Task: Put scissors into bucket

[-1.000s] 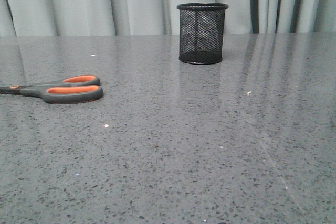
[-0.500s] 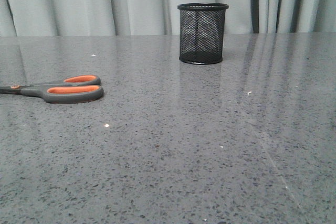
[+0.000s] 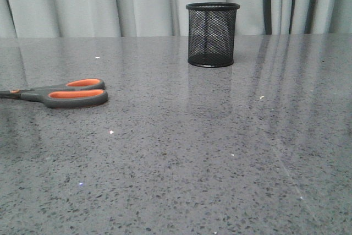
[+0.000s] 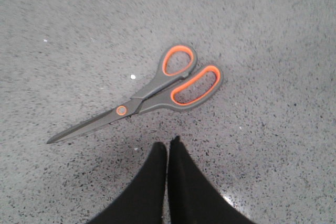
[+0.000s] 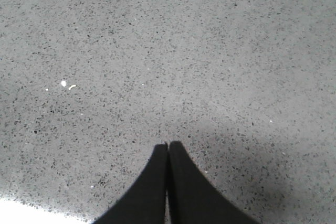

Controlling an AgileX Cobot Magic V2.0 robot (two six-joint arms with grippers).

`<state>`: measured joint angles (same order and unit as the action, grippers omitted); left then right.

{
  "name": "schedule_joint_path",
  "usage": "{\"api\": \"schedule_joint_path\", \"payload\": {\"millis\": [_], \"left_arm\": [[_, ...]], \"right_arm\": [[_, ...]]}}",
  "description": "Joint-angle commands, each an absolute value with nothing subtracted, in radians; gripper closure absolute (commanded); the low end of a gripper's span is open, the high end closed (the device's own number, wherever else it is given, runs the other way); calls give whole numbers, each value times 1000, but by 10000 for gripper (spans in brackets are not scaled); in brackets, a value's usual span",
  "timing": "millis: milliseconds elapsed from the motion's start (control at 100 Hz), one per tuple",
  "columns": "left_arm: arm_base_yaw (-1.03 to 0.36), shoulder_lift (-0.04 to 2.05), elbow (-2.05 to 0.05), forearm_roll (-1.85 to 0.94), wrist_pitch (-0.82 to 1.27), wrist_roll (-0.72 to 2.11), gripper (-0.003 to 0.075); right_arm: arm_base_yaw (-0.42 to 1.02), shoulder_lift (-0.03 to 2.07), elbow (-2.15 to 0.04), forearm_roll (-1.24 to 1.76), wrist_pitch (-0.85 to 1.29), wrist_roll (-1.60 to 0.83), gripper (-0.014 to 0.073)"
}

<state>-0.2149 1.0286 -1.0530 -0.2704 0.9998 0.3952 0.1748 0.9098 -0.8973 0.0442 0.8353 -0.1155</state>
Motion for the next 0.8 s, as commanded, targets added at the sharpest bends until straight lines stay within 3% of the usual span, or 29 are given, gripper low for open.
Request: {"api": "schedule_joint_path", "payload": {"millis": [0, 310, 470, 560, 790], "left_arm": [[-229, 1074, -1119, -277, 990, 398, 739], [-229, 1256, -1201, -266, 1106, 398, 738], [-233, 1309, -1253, -266, 1181, 541, 720], [-233, 1321, -1284, -271, 1213, 628, 641], [-233, 1359, -1311, -269, 1274, 937, 313]], "right_arm": [[176, 930, -960, 30, 826, -131, 644], [176, 945, -972, 34, 845, -131, 644], [176, 945, -972, 34, 845, -131, 644], [176, 945, -972, 34, 845, -131, 644], [176, 945, -972, 36, 845, -131, 644]]}}
